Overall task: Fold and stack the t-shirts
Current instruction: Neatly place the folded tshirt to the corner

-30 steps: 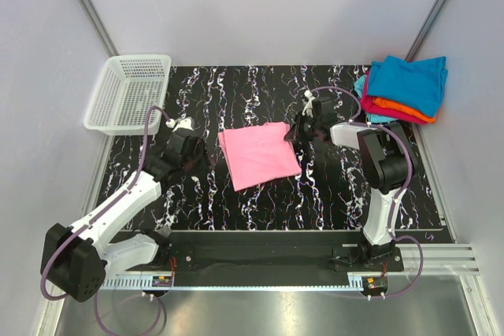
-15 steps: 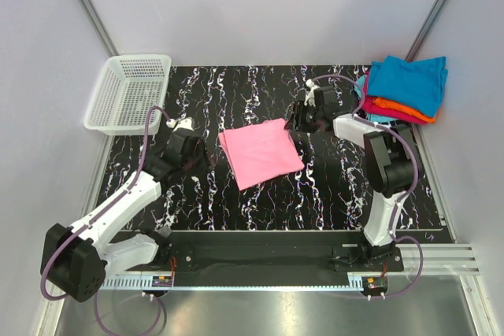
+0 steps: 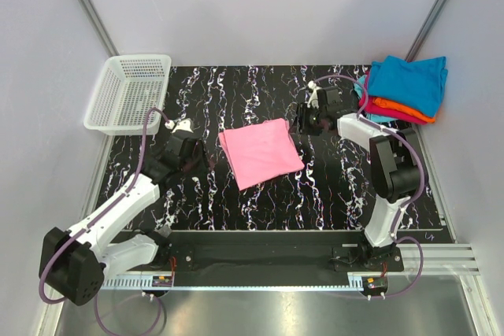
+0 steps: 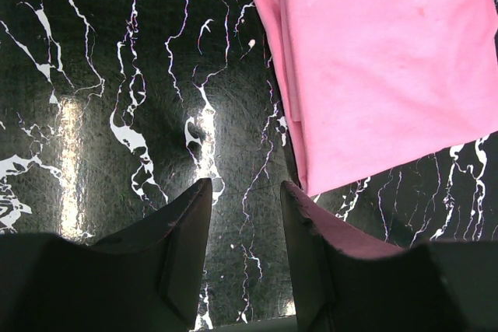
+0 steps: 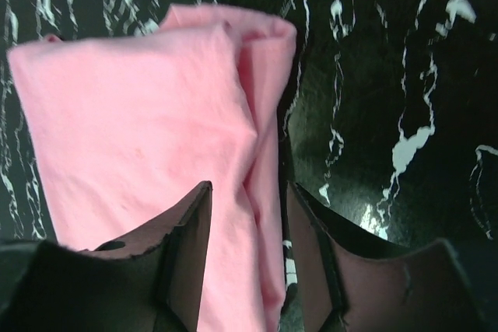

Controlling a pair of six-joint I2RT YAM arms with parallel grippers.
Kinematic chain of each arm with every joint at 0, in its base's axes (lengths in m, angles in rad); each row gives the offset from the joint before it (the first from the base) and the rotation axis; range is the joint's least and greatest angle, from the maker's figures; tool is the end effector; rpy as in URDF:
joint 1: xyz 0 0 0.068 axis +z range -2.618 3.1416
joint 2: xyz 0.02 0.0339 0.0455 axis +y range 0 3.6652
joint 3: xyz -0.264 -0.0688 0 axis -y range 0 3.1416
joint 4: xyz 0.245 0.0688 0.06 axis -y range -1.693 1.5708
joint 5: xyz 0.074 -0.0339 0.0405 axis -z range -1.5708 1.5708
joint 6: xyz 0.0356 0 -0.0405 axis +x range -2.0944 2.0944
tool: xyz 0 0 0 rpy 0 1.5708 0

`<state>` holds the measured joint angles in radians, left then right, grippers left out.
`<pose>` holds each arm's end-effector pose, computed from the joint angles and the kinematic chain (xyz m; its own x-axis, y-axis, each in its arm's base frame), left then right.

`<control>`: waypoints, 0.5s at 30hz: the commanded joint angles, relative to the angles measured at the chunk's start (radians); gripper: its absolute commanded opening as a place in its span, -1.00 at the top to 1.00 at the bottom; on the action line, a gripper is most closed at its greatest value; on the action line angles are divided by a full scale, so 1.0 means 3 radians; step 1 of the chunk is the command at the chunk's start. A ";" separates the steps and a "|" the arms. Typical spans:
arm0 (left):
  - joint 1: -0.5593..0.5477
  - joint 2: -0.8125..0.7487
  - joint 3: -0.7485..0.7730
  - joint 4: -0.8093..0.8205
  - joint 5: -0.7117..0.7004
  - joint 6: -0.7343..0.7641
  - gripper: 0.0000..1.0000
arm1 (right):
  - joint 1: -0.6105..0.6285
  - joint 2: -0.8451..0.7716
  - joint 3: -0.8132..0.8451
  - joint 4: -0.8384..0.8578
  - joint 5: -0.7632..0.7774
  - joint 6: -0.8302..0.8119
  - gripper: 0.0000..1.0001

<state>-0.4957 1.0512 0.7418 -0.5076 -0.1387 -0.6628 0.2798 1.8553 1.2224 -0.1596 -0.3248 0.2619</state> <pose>0.1918 -0.0981 0.2455 -0.7442 -0.2904 -0.6015 -0.0889 0.9356 -0.3417 0.3840 0.1222 0.1936 -0.7846 0.0299 -0.6193 -0.2836 0.8710 0.4013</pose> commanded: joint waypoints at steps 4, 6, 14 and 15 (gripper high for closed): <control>-0.0004 -0.0093 -0.0023 0.0081 -0.0029 0.0036 0.09 | -0.0109 0.0039 -0.0219 0.0143 -0.0364 0.0001 -0.22; 0.0001 -0.0088 -0.0023 0.0086 -0.0034 0.0046 0.08 | -0.0176 0.0023 -0.0285 0.0245 -0.0547 0.0037 -0.43; 0.0001 -0.0073 -0.0018 0.0081 -0.0044 0.0057 0.08 | -0.0273 0.0105 -0.0383 0.0435 -0.0839 0.0098 -0.68; 0.0001 -0.0073 -0.0013 0.0086 -0.0049 0.0057 0.08 | -0.0283 0.0171 -0.0403 0.0470 -0.0921 0.0119 -0.68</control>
<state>-0.4957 1.0466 0.7418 -0.5072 -0.1390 -0.6621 0.2020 1.8782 1.1099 -0.0845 -0.5179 0.2855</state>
